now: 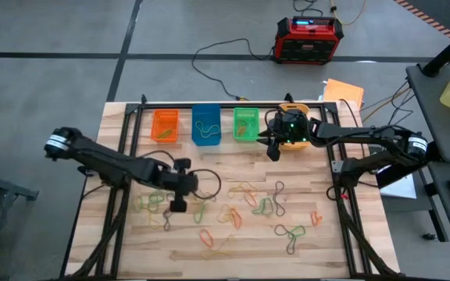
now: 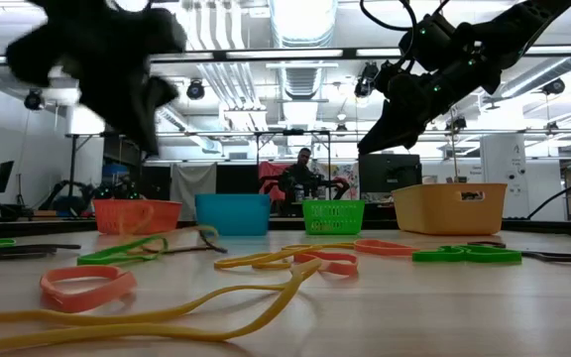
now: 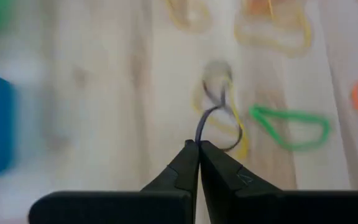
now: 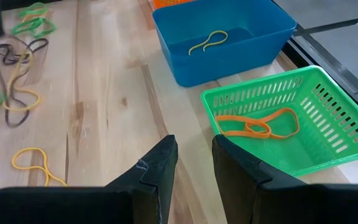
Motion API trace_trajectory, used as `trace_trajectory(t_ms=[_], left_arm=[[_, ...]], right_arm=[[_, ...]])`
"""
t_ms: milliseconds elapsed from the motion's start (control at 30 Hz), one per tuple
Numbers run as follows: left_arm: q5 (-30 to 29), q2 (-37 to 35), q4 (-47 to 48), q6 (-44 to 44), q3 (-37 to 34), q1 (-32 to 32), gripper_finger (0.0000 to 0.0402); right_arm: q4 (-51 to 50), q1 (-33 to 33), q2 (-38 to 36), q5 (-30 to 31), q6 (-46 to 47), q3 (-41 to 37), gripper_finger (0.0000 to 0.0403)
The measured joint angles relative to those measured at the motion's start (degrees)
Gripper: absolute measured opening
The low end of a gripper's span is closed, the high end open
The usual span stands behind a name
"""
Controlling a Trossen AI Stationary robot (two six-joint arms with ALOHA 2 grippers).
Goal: Sort rubber bands into baskets
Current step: Put the purple rubber band into the light orange bin
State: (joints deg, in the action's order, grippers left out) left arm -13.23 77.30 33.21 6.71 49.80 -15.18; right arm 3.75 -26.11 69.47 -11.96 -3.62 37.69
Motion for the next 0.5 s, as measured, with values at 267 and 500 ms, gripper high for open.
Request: trace_trajectory(t_ms=[267,500], left_arm=[[-9.28,-11.01,-1.13,-4.67,6.03,-0.01,0.0],[-19.83,-15.33,-0.85,-10.84,11.31,0.34,0.0]], right_arm=[[1.69,-0.04,0.0,0.01,-0.1,0.0,0.0098],[3.51,-0.04,0.0,0.02,-1.08,0.0,0.0098]])
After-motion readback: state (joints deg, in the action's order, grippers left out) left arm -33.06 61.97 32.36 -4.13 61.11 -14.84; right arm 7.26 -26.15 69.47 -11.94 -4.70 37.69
